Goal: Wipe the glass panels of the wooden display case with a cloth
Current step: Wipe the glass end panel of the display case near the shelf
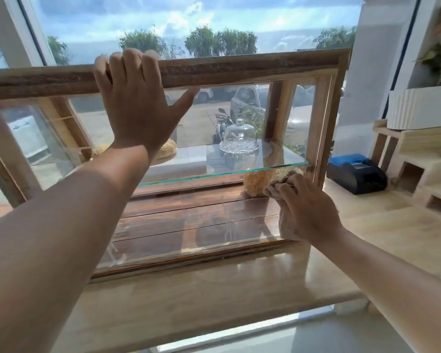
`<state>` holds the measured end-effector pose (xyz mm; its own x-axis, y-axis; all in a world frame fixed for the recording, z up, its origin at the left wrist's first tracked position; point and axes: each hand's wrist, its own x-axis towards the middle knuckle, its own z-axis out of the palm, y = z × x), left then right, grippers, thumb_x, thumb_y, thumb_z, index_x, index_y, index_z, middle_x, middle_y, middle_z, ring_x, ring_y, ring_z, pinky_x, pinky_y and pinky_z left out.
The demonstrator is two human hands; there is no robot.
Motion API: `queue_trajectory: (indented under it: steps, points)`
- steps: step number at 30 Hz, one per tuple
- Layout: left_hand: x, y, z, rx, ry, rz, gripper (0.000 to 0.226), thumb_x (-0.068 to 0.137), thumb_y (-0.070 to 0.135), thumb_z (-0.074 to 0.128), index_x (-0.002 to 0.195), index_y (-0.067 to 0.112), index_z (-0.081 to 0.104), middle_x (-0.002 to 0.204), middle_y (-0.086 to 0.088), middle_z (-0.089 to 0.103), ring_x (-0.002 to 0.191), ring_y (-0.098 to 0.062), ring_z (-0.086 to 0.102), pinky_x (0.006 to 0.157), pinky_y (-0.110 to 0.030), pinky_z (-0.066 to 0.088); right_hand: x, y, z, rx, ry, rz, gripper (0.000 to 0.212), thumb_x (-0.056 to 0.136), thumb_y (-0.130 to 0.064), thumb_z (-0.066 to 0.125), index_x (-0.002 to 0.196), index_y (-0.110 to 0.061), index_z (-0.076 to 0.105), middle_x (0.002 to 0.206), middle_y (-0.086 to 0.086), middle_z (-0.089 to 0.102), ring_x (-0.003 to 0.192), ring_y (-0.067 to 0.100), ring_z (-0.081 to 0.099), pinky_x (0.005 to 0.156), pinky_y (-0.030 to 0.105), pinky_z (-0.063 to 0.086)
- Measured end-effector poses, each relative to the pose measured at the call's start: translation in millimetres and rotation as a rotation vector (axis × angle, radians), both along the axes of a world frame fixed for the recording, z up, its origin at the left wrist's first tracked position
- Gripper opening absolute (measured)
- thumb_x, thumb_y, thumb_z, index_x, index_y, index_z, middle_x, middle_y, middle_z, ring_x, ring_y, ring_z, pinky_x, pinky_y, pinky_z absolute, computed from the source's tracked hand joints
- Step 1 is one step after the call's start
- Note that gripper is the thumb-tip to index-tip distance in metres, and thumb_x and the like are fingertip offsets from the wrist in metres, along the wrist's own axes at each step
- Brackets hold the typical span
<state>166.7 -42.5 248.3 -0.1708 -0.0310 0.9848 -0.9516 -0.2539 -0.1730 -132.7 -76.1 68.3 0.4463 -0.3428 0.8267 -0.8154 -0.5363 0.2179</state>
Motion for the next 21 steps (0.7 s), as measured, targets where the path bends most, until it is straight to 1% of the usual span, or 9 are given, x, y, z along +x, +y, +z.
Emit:
queue_trajectory:
  steps: [2,6,7,9,11,15,17,19,21]
  points:
    - [0.2,-1.2,-0.2,-0.023,0.000,0.008,0.077,0.095,0.074,0.036,0.108,0.001,0.057,0.103,-0.020,0.057,0.094,-0.034,0.053,0.095,-0.052,0.039,21.2,3.6,-11.5,0.043,-0.151,0.001,0.040,0.073,-0.007,0.084,0.097,-0.011,0.053,0.095,0.017,0.057,0.075,0.033,0.061,0.047,0.037,0.051]
    - [2.6,-4.5,-0.4,-0.066,-0.018,0.027,0.074,0.095,0.073,0.037,0.106,0.003,0.057,0.102,-0.019,0.058,0.092,-0.034,0.053,0.093,-0.048,0.038,72.3,18.4,-17.9,0.042,-0.268,0.116,0.010,0.089,-0.018,0.061,0.094,-0.013,0.054,0.090,0.013,0.056,0.073,0.030,0.058,0.045,0.033,0.044]
    - [3.2,-4.8,-0.6,-0.071,-0.022,0.029,0.074,0.095,0.073,0.036,0.106,0.003,0.057,0.102,-0.018,0.058,0.092,-0.033,0.053,0.093,-0.047,0.036,87.6,22.9,-17.7,0.020,-0.261,0.138,0.013,0.086,-0.017,0.066,0.093,-0.013,0.057,0.089,0.011,0.057,0.073,0.029,0.058,0.044,0.032,0.043]
    - [3.9,-3.3,-0.2,-0.052,-0.013,0.025,0.075,0.095,0.075,0.035,0.108,0.004,0.057,0.105,-0.018,0.058,0.095,-0.033,0.053,0.094,-0.047,0.034,118.4,30.1,-20.9,-0.032,-0.202,0.187,0.034,0.073,-0.010,0.077,0.095,-0.017,0.053,0.087,0.007,0.057,0.076,0.025,0.058,0.046,0.031,0.041]
    - [4.6,0.1,0.3,0.021,0.027,0.023,0.078,0.095,0.077,0.032,0.112,0.004,0.056,0.111,-0.019,0.057,0.101,-0.034,0.052,0.097,-0.049,0.035,137.1,34.0,-24.0,-0.069,-0.127,0.237,0.043,0.070,-0.007,0.078,0.098,-0.020,0.048,0.086,0.005,0.056,0.078,0.024,0.057,0.051,0.032,0.042]
    - [2.7,4.4,1.8,0.085,0.061,0.026,0.081,0.094,0.078,0.029,0.115,0.004,0.053,0.116,-0.019,0.055,0.106,-0.036,0.050,0.100,-0.051,0.034,114.1,20.0,-31.9,-0.160,0.011,0.211,0.024,0.080,-0.006,0.069,0.097,-0.020,0.060,0.091,0.005,0.056,0.081,0.026,0.057,0.058,0.037,0.051]
    - [1.0,5.4,2.2,0.105,0.070,0.033,0.081,0.094,0.078,0.027,0.116,0.004,0.052,0.117,-0.020,0.054,0.107,-0.036,0.049,0.101,-0.052,0.033,83.0,12.5,-35.5,-0.125,0.010,0.154,0.021,0.082,-0.008,0.071,0.098,-0.019,0.062,0.093,0.007,0.060,0.083,0.027,0.060,0.060,0.038,0.053]
    - [-0.2,6.5,2.6,0.139,0.095,0.053,0.083,0.094,0.079,0.024,0.118,0.004,0.050,0.121,-0.020,0.052,0.110,-0.037,0.048,0.104,-0.052,0.031,51.9,5.6,-39.5,-0.015,-0.123,0.074,0.022,0.084,-0.011,0.074,0.099,-0.016,0.059,0.100,0.010,0.060,0.086,0.030,0.061,0.059,0.040,0.055]
    - [-1.1,7.0,2.2,0.165,0.118,0.076,0.086,0.093,0.080,0.019,0.121,0.005,0.048,0.125,-0.019,0.050,0.114,-0.037,0.045,0.106,-0.051,0.028,31.9,0.5,-43.3,0.117,-0.369,-0.012,0.017,0.090,-0.012,0.068,0.101,-0.012,0.055,0.107,0.014,0.056,0.094,0.032,0.058,0.063,0.044,0.057]
